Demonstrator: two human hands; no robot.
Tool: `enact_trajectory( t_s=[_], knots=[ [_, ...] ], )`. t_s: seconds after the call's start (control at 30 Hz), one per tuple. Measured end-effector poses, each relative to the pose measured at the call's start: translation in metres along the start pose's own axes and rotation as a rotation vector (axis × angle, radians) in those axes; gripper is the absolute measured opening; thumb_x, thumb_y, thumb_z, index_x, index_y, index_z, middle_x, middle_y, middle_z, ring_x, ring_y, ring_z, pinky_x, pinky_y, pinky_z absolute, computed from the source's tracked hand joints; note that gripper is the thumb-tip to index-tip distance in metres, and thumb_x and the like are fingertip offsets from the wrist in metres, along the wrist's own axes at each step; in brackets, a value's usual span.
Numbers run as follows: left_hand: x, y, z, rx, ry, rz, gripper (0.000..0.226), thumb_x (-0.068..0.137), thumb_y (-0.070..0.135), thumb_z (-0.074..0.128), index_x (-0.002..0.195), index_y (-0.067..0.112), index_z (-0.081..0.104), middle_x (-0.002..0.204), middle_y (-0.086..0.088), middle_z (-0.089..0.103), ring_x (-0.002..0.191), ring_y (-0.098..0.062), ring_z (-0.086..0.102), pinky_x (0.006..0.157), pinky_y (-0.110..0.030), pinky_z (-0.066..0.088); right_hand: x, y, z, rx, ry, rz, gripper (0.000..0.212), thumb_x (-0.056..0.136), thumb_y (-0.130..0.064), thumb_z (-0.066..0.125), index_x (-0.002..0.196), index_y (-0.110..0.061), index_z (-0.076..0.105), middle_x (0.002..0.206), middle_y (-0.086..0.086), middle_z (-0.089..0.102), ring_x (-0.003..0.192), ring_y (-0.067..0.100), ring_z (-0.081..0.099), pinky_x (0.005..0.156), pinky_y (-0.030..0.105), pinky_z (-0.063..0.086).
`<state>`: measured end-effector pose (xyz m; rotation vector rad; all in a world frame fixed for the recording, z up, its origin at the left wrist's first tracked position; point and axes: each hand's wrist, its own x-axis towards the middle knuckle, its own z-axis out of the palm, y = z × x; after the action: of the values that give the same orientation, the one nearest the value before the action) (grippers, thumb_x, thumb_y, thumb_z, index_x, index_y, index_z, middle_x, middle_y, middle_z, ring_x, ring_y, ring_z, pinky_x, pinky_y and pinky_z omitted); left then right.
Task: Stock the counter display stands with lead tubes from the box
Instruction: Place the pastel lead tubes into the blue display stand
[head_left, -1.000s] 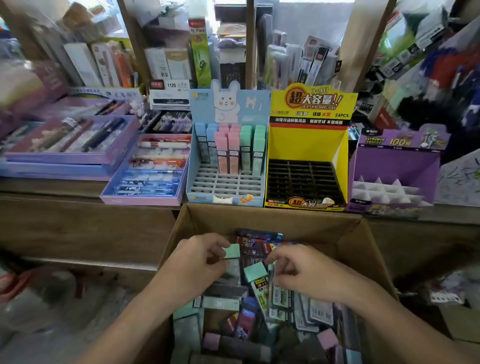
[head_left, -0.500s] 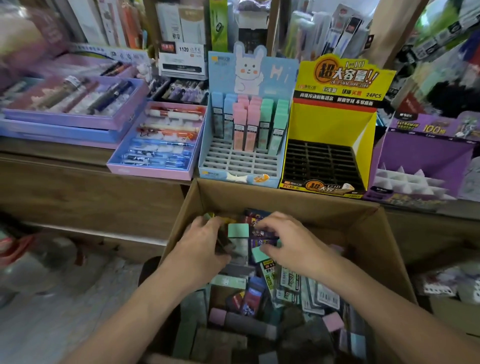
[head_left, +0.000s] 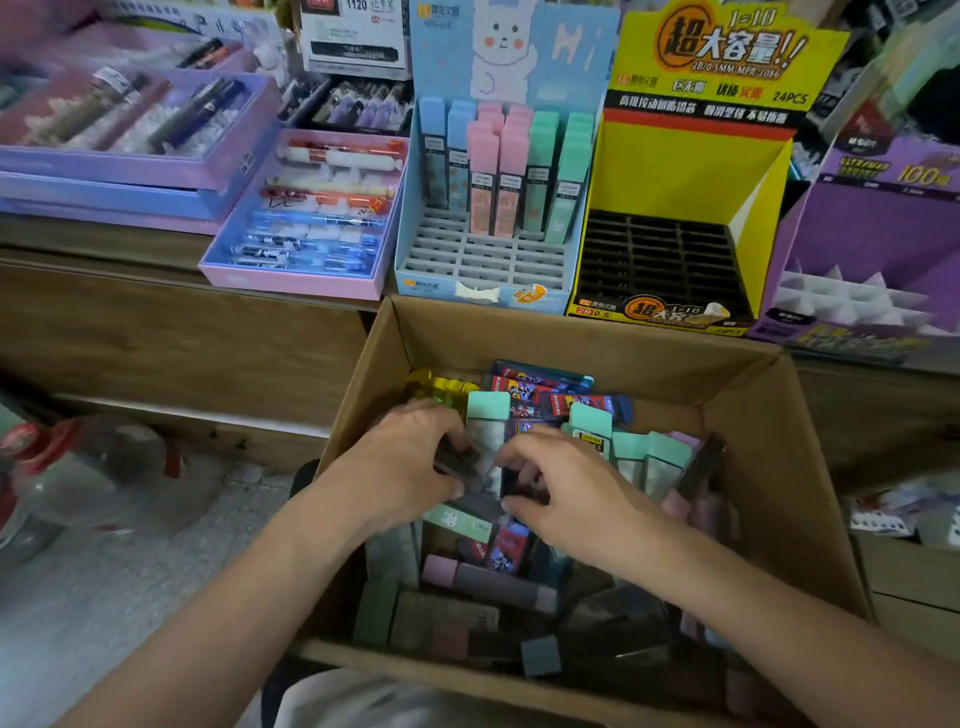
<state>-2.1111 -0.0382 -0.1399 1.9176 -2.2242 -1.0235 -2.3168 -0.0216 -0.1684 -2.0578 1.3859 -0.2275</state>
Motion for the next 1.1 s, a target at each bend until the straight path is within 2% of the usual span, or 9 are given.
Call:
enact_trajectory(
  t_s=[0.1, 0.23, 0.3, 0.43, 0.53, 0.7, 0.87, 0.97, 1.1],
  knots=[
    [-0.001, 0.001, -0.001, -0.009, 0.027, -0.011, 0.042, 0.086, 0.017, 0.076, 0.114, 0.042, 0.059, 0.115, 0.017, 0.056, 0.122, -0.014, 0.05, 0.109, -0.038, 0.042, 0.002, -0.005, 0.003, -0.03, 0.019, -0.015, 0.043, 0.091, -0.035, 0.075, 0.128, -0.022, 0.06, 0.119, -0.008, 0.054, 0.111, 0.009, 0.05, 0.097, 0.033, 0.048],
    [-0.002, 0.005, -0.001, -0.08, 0.03, -0.02, 0.057, 0.086, 0.008, 0.076, 0.125, 0.044, 0.057, 0.11, 0.021, 0.058, 0.113, -0.008, 0.056, 0.105, -0.037, 0.05, 0.003, -0.011, 0.013, -0.079, 0.022, -0.008, 0.069, 0.086, -0.049, 0.077, 0.142, -0.021, 0.05, 0.132, -0.005, 0.048, 0.127, 0.012, 0.041, 0.105, 0.032, 0.042],
    [-0.002, 0.006, -0.002, -0.042, 0.039, 0.008, 0.058, 0.085, 0.008, 0.076, 0.127, 0.043, 0.056, 0.119, 0.018, 0.059, 0.12, -0.011, 0.053, 0.11, -0.041, 0.045, 0.004, -0.013, 0.016, -0.106, 0.024, -0.018, 0.073, 0.083, -0.055, 0.077, 0.141, -0.019, 0.05, 0.131, -0.004, 0.046, 0.126, 0.014, 0.038, 0.104, 0.032, 0.041],
    [-0.003, 0.006, -0.004, 0.121, -0.016, 0.033, 0.068, 0.082, 0.017, 0.077, 0.141, 0.037, 0.048, 0.149, 0.01, 0.043, 0.142, -0.017, 0.035, 0.123, -0.039, 0.027, 0.006, -0.019, 0.023, -0.179, 0.02, -0.032, 0.072, 0.081, -0.06, 0.076, 0.135, -0.018, 0.054, 0.126, -0.001, 0.051, 0.119, 0.019, 0.042, 0.099, 0.034, 0.04],
    [-0.006, 0.007, -0.005, 0.11, -0.121, 0.007, 0.085, 0.082, 0.02, 0.079, 0.153, 0.033, 0.034, 0.155, 0.009, 0.037, 0.146, -0.017, 0.032, 0.123, -0.036, 0.028, 0.008, -0.021, 0.023, -0.214, 0.006, -0.017, 0.067, 0.081, -0.052, 0.08, 0.132, -0.017, 0.055, 0.124, 0.0, 0.052, 0.118, 0.021, 0.044, 0.096, 0.035, 0.04],
    [-0.003, 0.007, -0.007, 0.101, -0.154, -0.075, 0.104, 0.082, 0.014, 0.082, 0.16, 0.036, 0.017, 0.161, 0.01, 0.03, 0.151, -0.017, 0.024, 0.123, -0.041, 0.03, 0.003, -0.017, 0.016, -0.185, -0.026, 0.04, 0.063, 0.082, -0.048, 0.081, 0.131, -0.019, 0.054, 0.122, -0.002, 0.051, 0.117, 0.019, 0.046, 0.095, 0.036, 0.046],
    [-0.003, 0.007, -0.005, 0.112, -0.132, -0.079, 0.098, 0.08, 0.014, 0.084, 0.157, 0.034, 0.027, 0.157, 0.01, 0.033, 0.149, -0.016, 0.029, 0.122, -0.041, 0.034, -0.003, -0.022, 0.014, -0.262, -0.016, 0.066, 0.052, 0.08, -0.042, 0.079, 0.117, -0.019, 0.051, 0.109, -0.003, 0.052, 0.102, 0.017, 0.047, 0.077, 0.029, 0.039],
    [-0.003, 0.004, -0.004, 0.092, -0.092, -0.034, 0.081, 0.078, 0.011, 0.085, 0.146, 0.033, 0.045, 0.147, 0.013, 0.037, 0.138, -0.013, 0.04, 0.114, -0.036, 0.044, -0.004, -0.026, 0.015, -0.283, -0.01, 0.06, 0.056, 0.079, -0.043, 0.075, 0.12, -0.018, 0.049, 0.112, -0.001, 0.054, 0.104, 0.019, 0.051, 0.08, 0.031, 0.045],
    [-0.002, 0.001, 0.0, 0.07, -0.037, -0.014, 0.073, 0.077, 0.011, 0.085, 0.138, 0.034, 0.053, 0.143, 0.013, 0.036, 0.13, -0.011, 0.046, 0.111, -0.034, 0.047, -0.004, -0.028, 0.013, -0.276, 0.002, 0.064, 0.058, 0.078, -0.046, 0.072, 0.123, -0.018, 0.048, 0.115, -0.001, 0.055, 0.107, 0.02, 0.053, 0.086, 0.035, 0.052]
  ],
)
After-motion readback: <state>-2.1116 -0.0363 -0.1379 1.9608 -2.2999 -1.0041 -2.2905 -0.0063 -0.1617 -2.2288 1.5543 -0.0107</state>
